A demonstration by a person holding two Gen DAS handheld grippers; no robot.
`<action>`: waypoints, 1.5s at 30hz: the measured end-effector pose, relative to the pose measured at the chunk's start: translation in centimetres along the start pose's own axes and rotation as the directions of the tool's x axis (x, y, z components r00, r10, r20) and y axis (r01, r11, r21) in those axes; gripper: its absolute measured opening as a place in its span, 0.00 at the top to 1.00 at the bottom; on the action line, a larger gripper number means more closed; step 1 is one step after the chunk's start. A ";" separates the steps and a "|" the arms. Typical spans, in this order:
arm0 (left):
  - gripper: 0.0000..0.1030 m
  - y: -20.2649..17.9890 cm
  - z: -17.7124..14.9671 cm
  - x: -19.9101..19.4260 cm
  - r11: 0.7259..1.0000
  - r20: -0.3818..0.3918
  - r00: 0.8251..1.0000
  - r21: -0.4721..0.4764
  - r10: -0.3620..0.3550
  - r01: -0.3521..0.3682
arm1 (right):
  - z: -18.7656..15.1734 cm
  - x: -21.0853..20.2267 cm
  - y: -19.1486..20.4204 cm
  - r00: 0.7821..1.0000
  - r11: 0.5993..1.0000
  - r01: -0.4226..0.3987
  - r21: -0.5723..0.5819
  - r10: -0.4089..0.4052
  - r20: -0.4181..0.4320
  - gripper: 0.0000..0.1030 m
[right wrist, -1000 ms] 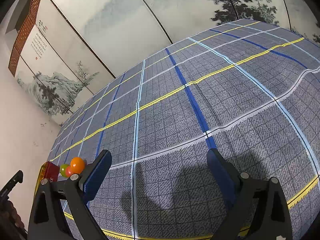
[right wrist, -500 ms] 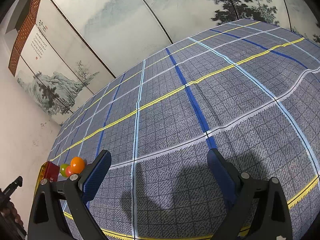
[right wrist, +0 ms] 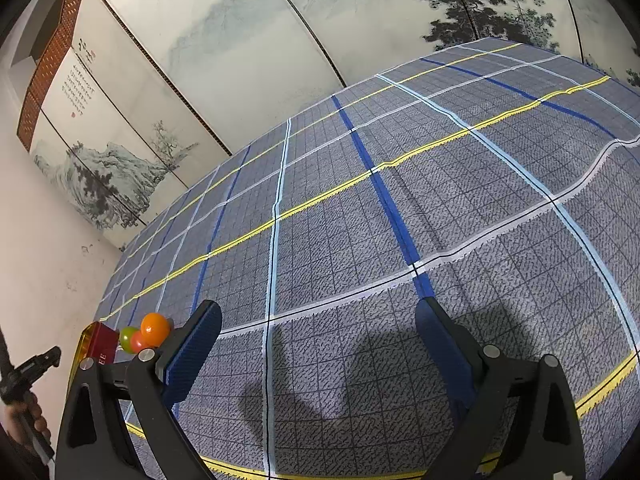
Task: Organize fruits
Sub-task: 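Carry the patterned dried fruit into the tin with the left gripper and release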
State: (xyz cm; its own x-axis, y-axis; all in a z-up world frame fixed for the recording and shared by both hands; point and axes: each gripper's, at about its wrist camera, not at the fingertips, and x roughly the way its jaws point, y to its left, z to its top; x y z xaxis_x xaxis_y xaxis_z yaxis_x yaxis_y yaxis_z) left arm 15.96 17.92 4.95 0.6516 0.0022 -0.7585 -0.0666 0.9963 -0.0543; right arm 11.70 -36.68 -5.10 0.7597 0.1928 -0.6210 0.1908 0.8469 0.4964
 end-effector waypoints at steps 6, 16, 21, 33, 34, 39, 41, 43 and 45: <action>0.65 -0.2 1.1 3.8 0.999 -0.088 0.995 -0.007 0.035 -0.036 | 0.0 0.0 0.0 1.000 1.000 0.000 0.000 0.000 0.000 0.07; 0.65 0.4 0.7 7.5 0.997 -0.154 0.985 -0.015 0.076 -0.079 | -0.1 0.0 0.1 1.000 1.000 0.002 -0.003 -0.002 -0.001 0.06; 0.65 0.7 0.4 8.8 0.996 -0.179 0.980 -0.009 0.087 -0.090 | -0.1 0.0 0.2 1.000 1.000 0.003 -0.006 -0.003 -0.003 0.05; 0.63 1.4 0.1 10.2 0.995 -0.252 0.964 -0.021 0.089 -0.098 | -0.3 0.3 0.6 1.000 1.000 0.020 -0.023 -0.021 -0.011 0.05; 0.60 1.6 0.1 10.0 0.995 -0.247 0.966 -0.035 0.079 -0.091 | -0.3 0.3 0.7 1.000 0.999 0.025 -0.027 -0.025 -0.012 0.05; 0.29 1.9 -0.8 7.2 0.998 -0.189 0.981 -0.046 0.038 -0.048 | -0.3 0.5 1.2 0.997 0.996 0.067 -0.060 -0.069 -0.023 0.05; 0.29 2.4 -1.3 5.0 0.998 -0.144 0.990 -0.067 0.003 -0.013 | -0.4 0.8 2.0 0.993 0.989 0.113 -0.096 -0.116 -0.031 0.04; 0.28 2.9 -1.9 2.6 0.996 -0.083 0.996 -0.090 -0.023 0.016 | -0.7 1.0 2.8 0.985 0.978 0.164 -0.131 -0.170 -0.041 0.04; 0.26 3.6 -3.0 -0.4 0.993 -0.002 0.998 -0.105 -0.055 0.054 | -0.9 0.8 3.9 0.987 0.977 0.145 -0.155 -0.154 -0.049 0.04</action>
State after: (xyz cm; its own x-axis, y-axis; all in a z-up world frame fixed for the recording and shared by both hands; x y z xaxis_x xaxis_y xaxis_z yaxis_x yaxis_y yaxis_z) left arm 13.25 21.26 3.11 0.6526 -0.0527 -0.7559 -0.1102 0.9804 -0.1635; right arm 12.51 -32.75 -4.20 0.6901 0.0838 -0.7188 0.2005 0.9322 0.3012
